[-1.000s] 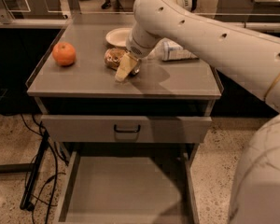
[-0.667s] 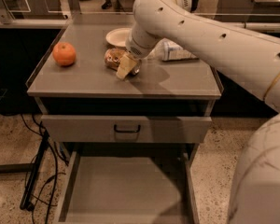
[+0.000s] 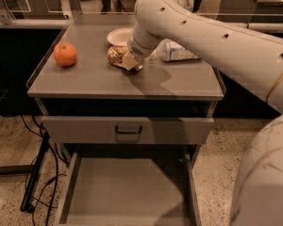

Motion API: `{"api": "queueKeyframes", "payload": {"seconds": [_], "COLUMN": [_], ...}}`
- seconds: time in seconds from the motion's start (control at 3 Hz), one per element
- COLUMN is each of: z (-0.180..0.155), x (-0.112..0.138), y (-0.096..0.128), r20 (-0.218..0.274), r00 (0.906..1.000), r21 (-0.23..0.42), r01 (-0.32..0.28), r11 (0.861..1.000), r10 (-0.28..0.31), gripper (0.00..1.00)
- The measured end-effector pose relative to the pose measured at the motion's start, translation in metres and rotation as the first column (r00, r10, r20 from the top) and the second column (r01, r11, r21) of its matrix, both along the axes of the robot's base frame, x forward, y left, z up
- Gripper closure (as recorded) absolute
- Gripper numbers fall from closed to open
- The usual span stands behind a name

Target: Place orange can into middle drawer

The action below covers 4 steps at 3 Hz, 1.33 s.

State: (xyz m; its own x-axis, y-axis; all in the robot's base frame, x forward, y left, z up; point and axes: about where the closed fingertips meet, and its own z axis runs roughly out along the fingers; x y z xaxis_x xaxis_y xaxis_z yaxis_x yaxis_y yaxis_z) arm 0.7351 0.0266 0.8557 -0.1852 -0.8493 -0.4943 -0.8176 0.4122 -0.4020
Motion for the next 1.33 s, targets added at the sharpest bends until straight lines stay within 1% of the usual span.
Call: {"api": "queueKeyframes", "payload": {"seconds": [0.33, 0.67, 1.0, 1.33], "z": [0.0, 0.0, 0.007, 0.03], "x": [0.0, 0.0, -0.005, -0.021], "y": [0.0, 0.0, -0.003, -0.018], "r20": [0.0, 0.0, 0.003, 0.015], "r00": [1.0, 1.0, 1.0, 0.9998], "r21": [0.0, 0.0, 0.011, 0.039], "r01": [0.0, 0.0, 0.0, 0.013], "r11": [1.0, 1.0, 1.0, 0.999], "r10": [0.0, 0.0, 0.0, -0.013], "gripper": [0.89, 1.0, 1.0, 1.0]}}
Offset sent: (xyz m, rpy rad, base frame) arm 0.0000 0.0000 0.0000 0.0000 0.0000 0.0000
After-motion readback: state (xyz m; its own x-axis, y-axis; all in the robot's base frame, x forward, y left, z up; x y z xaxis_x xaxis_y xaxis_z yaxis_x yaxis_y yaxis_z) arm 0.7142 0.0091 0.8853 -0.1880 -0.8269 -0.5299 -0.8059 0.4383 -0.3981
